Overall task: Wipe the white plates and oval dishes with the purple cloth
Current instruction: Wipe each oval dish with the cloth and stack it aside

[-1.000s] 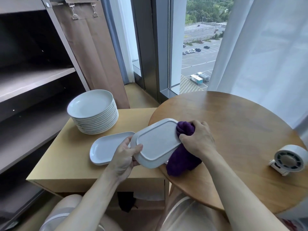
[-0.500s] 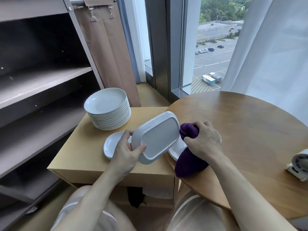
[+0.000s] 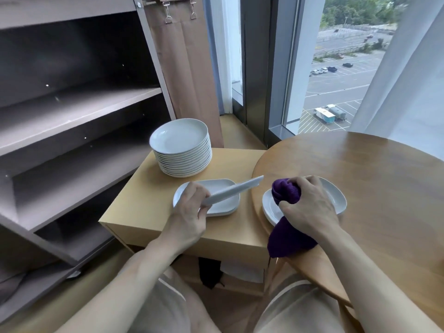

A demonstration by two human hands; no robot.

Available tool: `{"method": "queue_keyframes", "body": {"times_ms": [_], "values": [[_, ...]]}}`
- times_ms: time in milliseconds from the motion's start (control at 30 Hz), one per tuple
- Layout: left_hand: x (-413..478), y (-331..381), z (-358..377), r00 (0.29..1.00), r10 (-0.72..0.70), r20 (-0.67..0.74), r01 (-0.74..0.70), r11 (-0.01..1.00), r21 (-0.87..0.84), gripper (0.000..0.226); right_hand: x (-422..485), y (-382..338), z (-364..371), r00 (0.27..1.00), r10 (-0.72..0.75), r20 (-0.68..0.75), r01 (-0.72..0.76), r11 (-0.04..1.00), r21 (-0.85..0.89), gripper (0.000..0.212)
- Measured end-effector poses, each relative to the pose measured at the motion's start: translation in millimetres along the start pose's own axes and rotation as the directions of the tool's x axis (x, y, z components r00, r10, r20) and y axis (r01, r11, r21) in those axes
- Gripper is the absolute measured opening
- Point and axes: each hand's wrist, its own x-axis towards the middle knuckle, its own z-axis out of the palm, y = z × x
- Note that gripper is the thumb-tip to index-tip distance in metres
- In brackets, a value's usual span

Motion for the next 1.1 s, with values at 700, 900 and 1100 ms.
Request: {"method": "queue_keyframes", "body": {"times_ms": [700,900,1100], "values": [[-9,-84,-1,0.787,-0.478,0.389,0.402,0.877,0.264,0.052,-9,-9,6,0.994,-0.042,0.096,0.045,0.999,-0.031,0.043],[13,-81,8,0.702,-0.425,0.571,0.177,0.881,0.439,0.085,-1,-1,-2,0.998,0.018,0.056,-0.018,1.000,0.002,0.040],[16,-79,23,0.647,-0.507,0.570,0.235,0.844,0.483,0.075,14,23,-31,0.973,0.212,-0.095,-0.209,0.977,0.045,0.039]]}}
